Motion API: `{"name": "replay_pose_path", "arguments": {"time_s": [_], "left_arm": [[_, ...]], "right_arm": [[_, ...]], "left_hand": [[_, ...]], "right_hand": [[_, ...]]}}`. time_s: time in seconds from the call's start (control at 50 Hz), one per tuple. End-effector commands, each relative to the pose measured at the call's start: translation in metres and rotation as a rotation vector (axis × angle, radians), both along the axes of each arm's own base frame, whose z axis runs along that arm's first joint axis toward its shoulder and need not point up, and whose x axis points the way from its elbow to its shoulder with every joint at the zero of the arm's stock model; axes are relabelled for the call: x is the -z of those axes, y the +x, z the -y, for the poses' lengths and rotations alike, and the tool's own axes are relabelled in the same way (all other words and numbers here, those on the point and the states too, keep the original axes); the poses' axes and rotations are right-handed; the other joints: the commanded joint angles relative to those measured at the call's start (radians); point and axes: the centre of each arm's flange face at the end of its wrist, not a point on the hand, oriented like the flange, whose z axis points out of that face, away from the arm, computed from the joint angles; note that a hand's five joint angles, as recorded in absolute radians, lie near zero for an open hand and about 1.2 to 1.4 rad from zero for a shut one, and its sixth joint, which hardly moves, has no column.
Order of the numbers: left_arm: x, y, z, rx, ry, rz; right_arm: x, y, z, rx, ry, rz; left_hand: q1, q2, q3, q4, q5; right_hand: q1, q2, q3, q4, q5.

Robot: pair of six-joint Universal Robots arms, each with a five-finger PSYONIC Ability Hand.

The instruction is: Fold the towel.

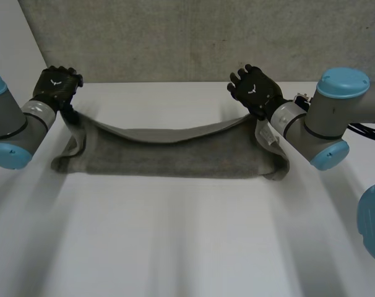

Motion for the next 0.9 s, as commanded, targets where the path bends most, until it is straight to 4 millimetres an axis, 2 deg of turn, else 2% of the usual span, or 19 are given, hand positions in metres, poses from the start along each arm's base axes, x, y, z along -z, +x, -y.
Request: {"name": "replay_pose_path", "arguments": {"time_s": [0.02,0.16,0.34,0.48,0.54,0.56,0.58,0.6,0.64,0.7,0.72,0.74,0.76,0.8,0.84,0.88,0.9], "left_arm": [[0.005,0.001,0.001,-0.006,-0.027,0.112],[0.001,0.002,0.005,-0.021,-0.05,0.112],[0.009,0.003,0.007,-0.025,-0.04,0.112],[0.011,0.002,0.013,-0.026,-0.051,0.111],[0.014,0.001,0.013,-0.014,-0.046,0.108],[0.015,0.002,0.014,-0.02,-0.047,0.108],[0.015,0.002,0.014,-0.02,-0.047,0.108],[0.015,0.002,0.014,-0.026,-0.047,0.108],[0.017,0.002,0.014,-0.024,-0.044,0.108],[0.018,0.004,0.015,-0.021,-0.041,0.109],[0.017,0.006,0.015,-0.023,-0.042,0.107],[0.017,0.006,0.015,-0.023,-0.042,0.107],[0.016,0.009,0.016,-0.027,-0.042,0.103],[0.014,0.012,0.018,-0.033,-0.041,0.088],[0.01,0.015,0.019,-0.038,-0.043,0.063],[0.002,0.016,0.022,-0.043,-0.049,0.0],[0.002,0.016,0.022,-0.043,-0.049,0.0]], "right_arm": [[0.001,-0.003,0.001,0.004,-0.105,-0.11],[-0.012,-0.001,0.006,-0.011,-0.17,-0.092],[-0.008,0.001,0.007,-0.032,-0.191,-0.106],[0.001,-0.002,0.009,-0.114,-0.088,-0.027],[0.01,-0.002,0.011,-0.144,-0.022,0.023],[0.014,-0.002,0.013,-0.14,-0.008,0.031],[0.014,-0.002,0.013,-0.14,-0.007,0.031],[0.015,-0.004,0.015,-0.135,-0.003,0.035],[0.015,-0.01,0.02,-0.118,0.005,0.041],[0.015,-0.022,0.028,-0.089,0.024,0.057],[0.013,-0.027,0.031,-0.074,0.052,0.082],[0.01,-0.031,0.032,-0.058,0.095,0.121],[0.01,-0.031,0.032,-0.058,0.095,0.121],[0.008,-0.033,0.032,-0.055,0.154,0.167],[0.003,-0.033,0.03,-0.051,0.261,0.255],[0.0,-0.034,0.03,-0.039,0.288,0.28],[-0.005,-0.036,0.034,-0.014,0.287,0.299]], "left_hand": [[-0.016,-0.011,-0.013,-0.018,0.006],[0.025,0.03,0.028,0.023,0.047],[0.069,0.074,0.072,0.067,0.091],[0.216,0.221,0.218,0.214,0.238],[0.169,0.175,0.172,0.167,0.192],[0.035,0.041,0.038,0.033,0.057],[0.034,0.039,0.037,0.032,0.056],[-0.087,-0.082,-0.085,-0.089,-0.065],[-0.084,-0.078,-0.081,-0.086,-0.061],[0.001,0.006,0.004,-0.001,0.023],[0.167,0.173,0.17,0.165,0.19],[0.169,0.174,0.172,0.167,0.191],[0.305,0.311,0.308,0.304,0.328],[0.321,0.327,0.324,0.319,0.344],[0.286,0.292,0.289,0.284,0.309],[-0.006,0.0,-0.003,-0.007,0.017],[-0.007,-0.002,-0.005,-0.009,0.015]], "right_hand": [[-0.063,-0.072,-0.075,-0.082,-0.065],[-0.063,-0.072,-0.075,-0.082,-0.065],[-0.063,-0.072,-0.075,-0.082,-0.065],[-0.063,-0.072,-0.075,-0.082,-0.065],[-0.063,-0.072,-0.075,-0.082,-0.065],[-0.063,-0.072,-0.075,-0.082,-0.065],[-0.063,-0.072,-0.075,-0.082,-0.065],[-0.063,-0.072,-0.075,-0.082,-0.065],[-0.063,-0.072,-0.075,-0.082,-0.065],[-0.063,-0.072,-0.075,-0.082,-0.065],[-0.063,-0.072,-0.075,-0.082,-0.065],[-0.063,-0.072,-0.075,-0.082,-0.065],[-0.063,-0.072,-0.075,-0.082,-0.065],[-0.063,-0.072,-0.075,-0.082,-0.065],[-0.063,-0.072,-0.075,-0.082,-0.065],[-0.063,-0.072,-0.075,-0.082,-0.065],[-0.063,-0.072,-0.075,-0.082,-0.065]]}}
